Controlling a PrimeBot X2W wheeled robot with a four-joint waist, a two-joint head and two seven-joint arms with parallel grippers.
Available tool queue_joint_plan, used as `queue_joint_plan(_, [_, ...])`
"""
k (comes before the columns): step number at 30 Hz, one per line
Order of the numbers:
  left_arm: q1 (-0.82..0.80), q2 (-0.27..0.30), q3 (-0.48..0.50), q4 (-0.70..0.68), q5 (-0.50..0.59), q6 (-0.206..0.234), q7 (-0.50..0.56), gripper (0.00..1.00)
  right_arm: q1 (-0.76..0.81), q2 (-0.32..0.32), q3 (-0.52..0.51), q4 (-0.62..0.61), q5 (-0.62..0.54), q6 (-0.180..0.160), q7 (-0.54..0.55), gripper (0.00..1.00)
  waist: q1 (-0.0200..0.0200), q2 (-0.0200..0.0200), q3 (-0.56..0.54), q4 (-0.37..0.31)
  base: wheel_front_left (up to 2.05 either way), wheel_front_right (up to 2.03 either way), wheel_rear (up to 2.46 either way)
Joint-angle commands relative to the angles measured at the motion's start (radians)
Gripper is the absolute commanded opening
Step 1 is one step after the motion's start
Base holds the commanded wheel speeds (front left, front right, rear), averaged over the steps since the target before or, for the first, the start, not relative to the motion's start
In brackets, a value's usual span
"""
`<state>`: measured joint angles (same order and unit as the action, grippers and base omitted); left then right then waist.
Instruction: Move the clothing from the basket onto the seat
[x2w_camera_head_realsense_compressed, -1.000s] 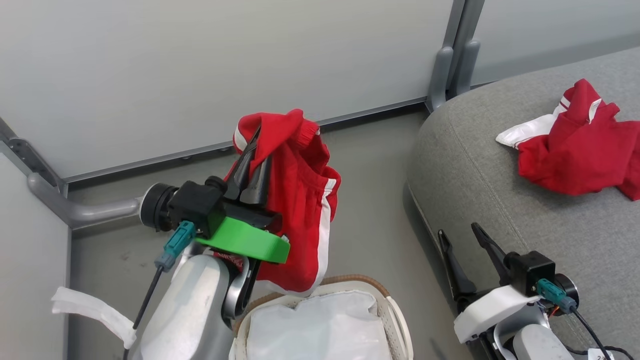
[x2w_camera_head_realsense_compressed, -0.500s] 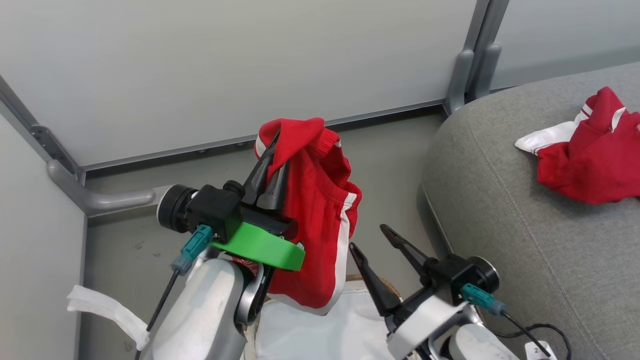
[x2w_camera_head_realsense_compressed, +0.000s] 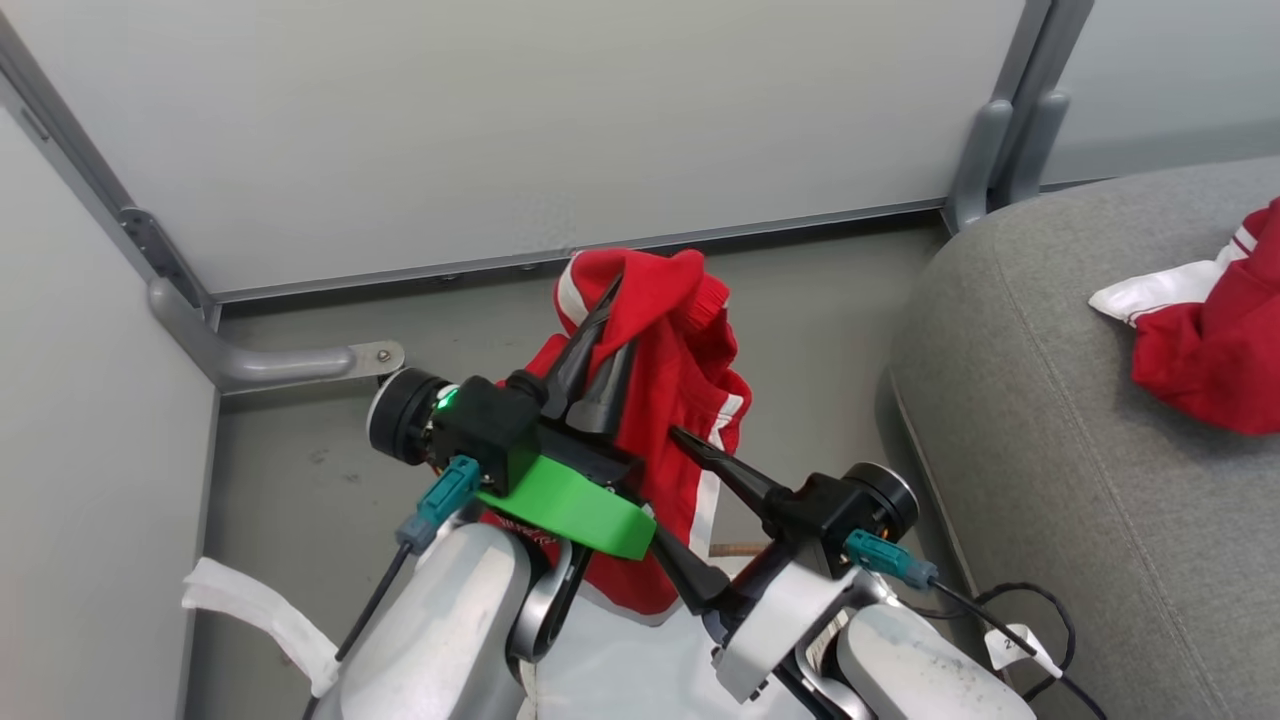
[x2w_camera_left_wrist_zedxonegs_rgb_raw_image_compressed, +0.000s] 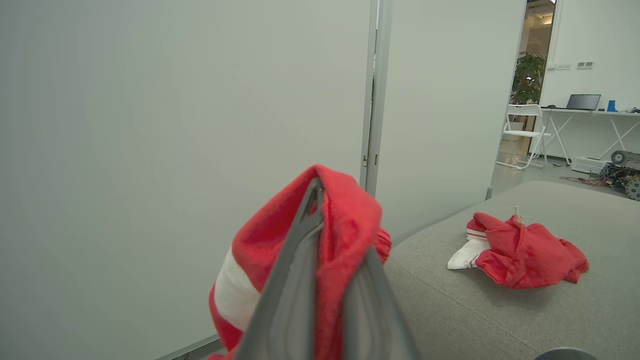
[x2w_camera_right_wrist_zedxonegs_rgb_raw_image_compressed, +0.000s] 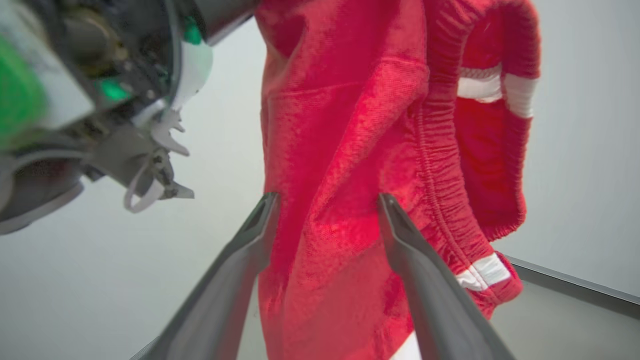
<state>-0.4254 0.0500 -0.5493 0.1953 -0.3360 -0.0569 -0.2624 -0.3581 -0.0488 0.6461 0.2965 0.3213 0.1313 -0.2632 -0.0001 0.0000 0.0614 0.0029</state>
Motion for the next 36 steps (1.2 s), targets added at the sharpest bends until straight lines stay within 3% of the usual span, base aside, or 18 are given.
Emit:
queue_joint_plan(1, [-0.022,0.002,-0.007,-0.006,-0.008,0.006,-0.003,0.0,-0.015,-0.005,-0.002,0.019,-0.006,-0.001,-0.002,1.0,0.0001,0.0,0.003,0.013,0.0,0.0,0.0])
queue_joint_plan(9, [-0.039,0.001,-0.067,-0.012,-0.038,0.016,-0.003,0.0,-0.052,-0.005,-0.006,0.115,0.016,-0.001,-0.002,1.0,0.0001,0.0,0.005,0.053,0.0,0.0,0.0])
queue_joint_plan(10, [-0.041,0.001,-0.073,-0.013,-0.042,0.019,-0.003,0.0,-0.056,-0.004,-0.005,0.123,0.018,-0.001,-0.002,0.54,0.0001,0.0,0.005,0.057,0.0,0.0,0.0])
queue_joint_plan(11, [-0.042,0.001,-0.082,-0.014,-0.045,0.022,-0.003,0.0,-0.061,-0.004,-0.008,0.133,0.026,-0.001,-0.002,0.3,0.0001,0.0,0.005,0.061,0.0,0.0,0.0])
queue_joint_plan(12, [-0.043,0.001,-0.086,-0.015,-0.048,0.022,-0.003,0.0,-0.066,-0.004,-0.009,0.138,0.029,-0.001,-0.002,0.0,0.0001,0.0,0.005,0.063,0.0,0.0,0.0])
queue_joint_plan(20, [-0.039,0.001,-0.092,-0.01,-0.054,0.032,-0.003,0.0,-0.062,-0.005,-0.011,0.141,0.058,-0.001,-0.002,0.0,0.0001,0.0,0.008,0.061,0.0,0.0,0.0])
queue_joint_plan(36, [-0.027,0.001,-0.073,-0.002,-0.05,0.022,-0.003,0.0,-0.042,-0.004,-0.013,0.115,0.061,-0.001,-0.002,0.0,0.0001,0.0,0.021,-0.014,0.0,0.0,0.0])
